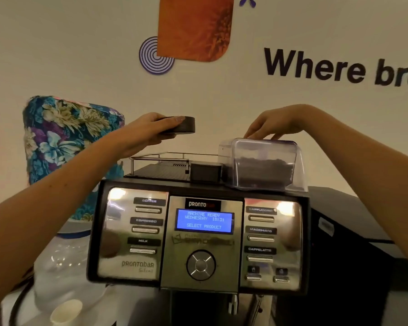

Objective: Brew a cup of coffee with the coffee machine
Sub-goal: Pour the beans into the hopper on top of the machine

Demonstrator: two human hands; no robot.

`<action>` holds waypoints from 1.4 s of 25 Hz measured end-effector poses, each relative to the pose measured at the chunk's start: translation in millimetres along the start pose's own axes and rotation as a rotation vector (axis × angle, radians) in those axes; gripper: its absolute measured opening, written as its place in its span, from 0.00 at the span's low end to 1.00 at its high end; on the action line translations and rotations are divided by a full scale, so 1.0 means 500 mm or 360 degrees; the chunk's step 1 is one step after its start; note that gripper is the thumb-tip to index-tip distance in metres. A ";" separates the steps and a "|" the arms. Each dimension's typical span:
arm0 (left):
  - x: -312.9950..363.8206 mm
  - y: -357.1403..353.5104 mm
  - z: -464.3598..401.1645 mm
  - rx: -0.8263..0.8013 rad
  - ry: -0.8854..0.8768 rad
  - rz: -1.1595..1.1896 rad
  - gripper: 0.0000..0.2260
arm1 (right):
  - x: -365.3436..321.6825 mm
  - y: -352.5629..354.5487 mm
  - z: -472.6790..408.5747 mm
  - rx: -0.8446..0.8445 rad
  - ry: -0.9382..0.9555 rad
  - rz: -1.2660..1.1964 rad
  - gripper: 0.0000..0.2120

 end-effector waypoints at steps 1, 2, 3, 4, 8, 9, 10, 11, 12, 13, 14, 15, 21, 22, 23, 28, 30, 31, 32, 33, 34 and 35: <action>0.004 -0.004 0.004 0.0005 0.0014 -0.0006 0.36 | 0.001 0.000 -0.001 -0.0009 0.0002 -0.0002 0.12; 0.008 -0.008 0.008 0.0016 0.0026 -0.0001 0.39 | 0.001 0.001 -0.001 -0.0018 0.0012 -0.0007 0.13; 0.011 -0.010 0.010 0.0022 0.0035 0.0004 0.40 | 0.000 0.001 -0.003 -0.0026 0.0025 -0.0012 0.13; 0.012 -0.012 0.012 0.0025 0.0043 0.0003 0.42 | 0.000 0.002 -0.006 -0.0033 0.0040 -0.0013 0.13; 0.012 -0.013 0.015 0.0043 0.0053 -0.0011 0.44 | 0.000 0.004 -0.017 -0.0022 0.0139 0.0122 0.12; 0.014 -0.012 0.017 0.0045 0.0052 0.0004 0.43 | -0.001 0.008 -0.014 -0.0013 0.0168 0.0152 0.12; 0.015 -0.011 0.018 0.0057 0.0054 0.0015 0.42 | -0.004 0.015 -0.009 0.0002 0.0195 0.0159 0.12; 0.014 -0.007 0.019 0.0071 0.0055 0.0026 0.40 | -0.009 0.025 -0.004 0.0029 0.0219 0.0145 0.12; 0.012 -0.005 0.017 0.0082 0.0054 0.0036 0.36 | -0.014 0.038 0.003 0.0076 0.0241 0.0124 0.12; 0.009 -0.003 0.016 0.0100 0.0055 0.0043 0.33 | -0.024 0.050 0.010 0.0134 0.0269 0.0106 0.12; 0.004 0.003 0.015 0.0126 0.0056 0.0044 0.31 | -0.038 0.060 0.012 0.0203 0.0303 0.0087 0.11; -0.002 0.010 0.012 0.0157 0.0057 0.0044 0.30 | -0.056 0.066 0.013 0.0274 0.0341 0.0067 0.12; -0.021 0.063 0.002 0.0327 0.0048 0.0024 0.32 | -0.198 0.010 -0.024 0.0354 0.0566 0.0229 0.14; -0.026 0.070 0.000 0.0329 0.0045 0.0019 0.32 | -0.215 -0.008 -0.031 0.0301 0.0575 0.0293 0.13; -0.030 0.077 -0.002 0.0327 0.0040 0.0011 0.32 | -0.231 -0.025 -0.039 0.0252 0.0583 0.0353 0.13; -0.041 0.089 -0.013 0.0302 -0.0001 -0.0004 0.34 | -0.282 -0.085 -0.053 0.0060 0.0531 0.0559 0.11; -0.042 0.086 -0.017 0.0278 -0.0018 -0.0010 0.34 | -0.289 -0.099 -0.055 0.0033 0.0496 0.0659 0.08; -0.043 0.084 -0.018 0.0276 -0.0021 -0.0005 0.34 | -0.289 -0.104 -0.056 0.0024 0.0478 0.0703 0.09; -0.042 0.082 -0.019 0.0276 -0.0024 0.0004 0.34 | -0.289 -0.109 -0.057 0.0010 0.0465 0.0730 0.10; -0.042 0.078 -0.020 0.0272 -0.0025 0.0008 0.34 | -0.286 -0.113 -0.059 -0.0006 0.0453 0.0729 0.11; -0.042 0.076 -0.020 0.0269 -0.0023 0.0008 0.34 | -0.284 -0.114 -0.060 -0.0019 0.0442 0.0712 0.12; -0.042 0.073 -0.019 0.0262 -0.0023 0.0009 0.34 | -0.281 -0.114 -0.062 -0.0031 0.0426 0.0683 0.13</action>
Point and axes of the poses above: each hand's wrist, its own z-axis away from the middle knuckle, its own y-axis out of the back of the hand, x = y × z, the point moved 2 cm from there along -z, towards the middle knuckle, and after that the axes turned 10 degrees about -y, right-handed, at the moved point
